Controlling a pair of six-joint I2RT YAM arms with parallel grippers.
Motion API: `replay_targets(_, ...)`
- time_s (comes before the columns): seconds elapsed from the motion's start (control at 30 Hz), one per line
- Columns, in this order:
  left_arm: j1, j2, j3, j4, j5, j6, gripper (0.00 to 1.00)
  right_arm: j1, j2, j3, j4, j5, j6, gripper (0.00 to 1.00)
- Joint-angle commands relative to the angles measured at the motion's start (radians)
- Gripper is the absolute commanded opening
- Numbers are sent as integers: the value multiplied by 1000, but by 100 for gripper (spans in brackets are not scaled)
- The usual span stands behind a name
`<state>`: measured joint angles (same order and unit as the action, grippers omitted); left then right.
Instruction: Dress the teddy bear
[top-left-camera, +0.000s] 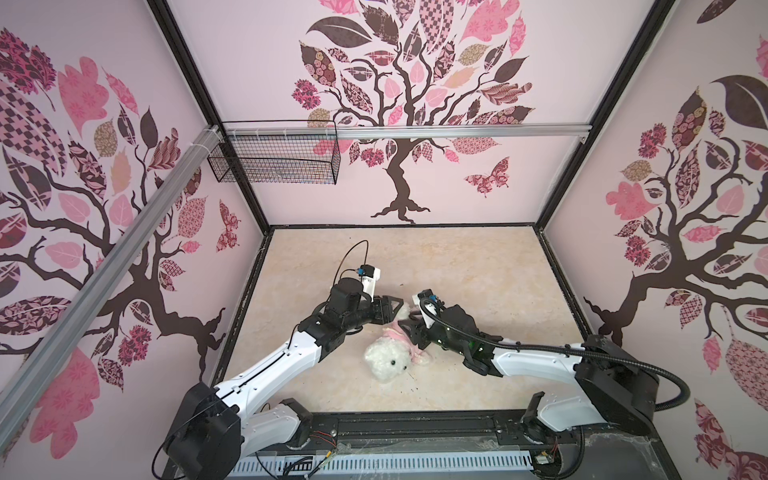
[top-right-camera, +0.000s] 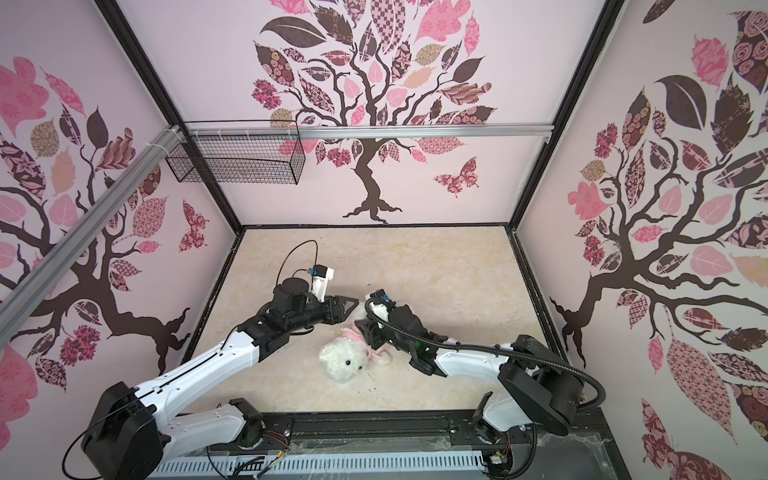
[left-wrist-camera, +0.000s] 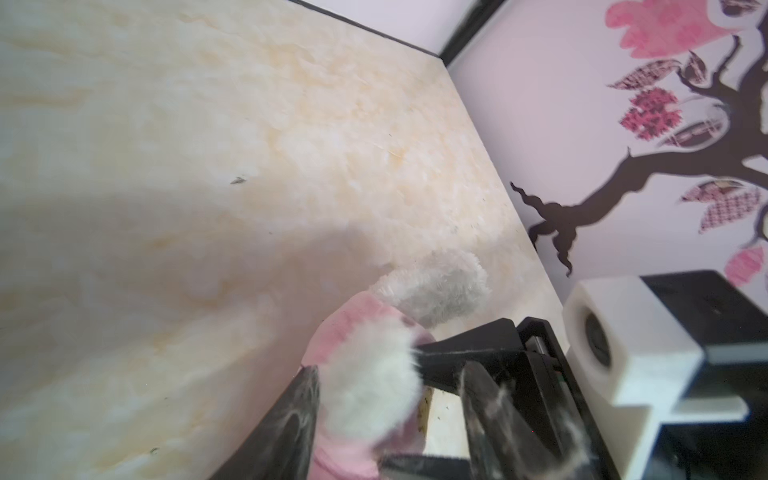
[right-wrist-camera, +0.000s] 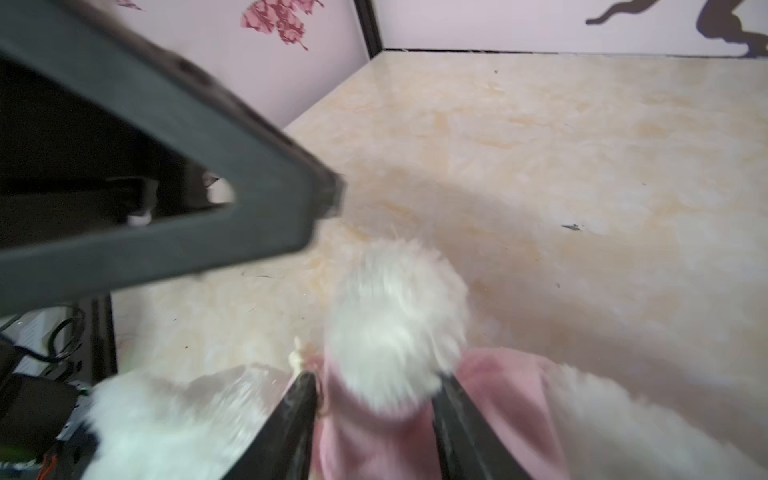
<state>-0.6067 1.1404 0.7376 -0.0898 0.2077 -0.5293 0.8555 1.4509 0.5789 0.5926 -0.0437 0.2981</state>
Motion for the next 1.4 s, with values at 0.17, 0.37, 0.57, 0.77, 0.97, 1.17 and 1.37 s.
replay_targets(0.17, 1, -202, -92, -154, -261, 61, 86, -183, 130, 169, -85, -256, 109, 62)
replay_targets(0.37, -70, -274, -132, -310, -345, -32, 85, -194, -89, 130, -322, -167, -86, 66)
replay_targets(0.57, -212, -311, -214, -328, -405, -240, 88, -193, -260, -36, -414, -239, -17, 61)
replay_targets(0.77, -226, -349, -325, -248, -431, -349, 90, -170, -212, -110, -288, -297, 64, 55)
replay_targets(0.97, -222, -258, -359, -79, -341, -423, 81, -171, -81, -106, -219, -307, 82, 31)
replay_targets(1.17, -130, -117, -343, 67, -249, -427, 52, -171, -75, -164, -164, -330, 135, 10)
replay_targets(1.37, -74, 18, -239, 74, -258, -294, 25, -170, -150, -235, -131, -319, 213, 4)
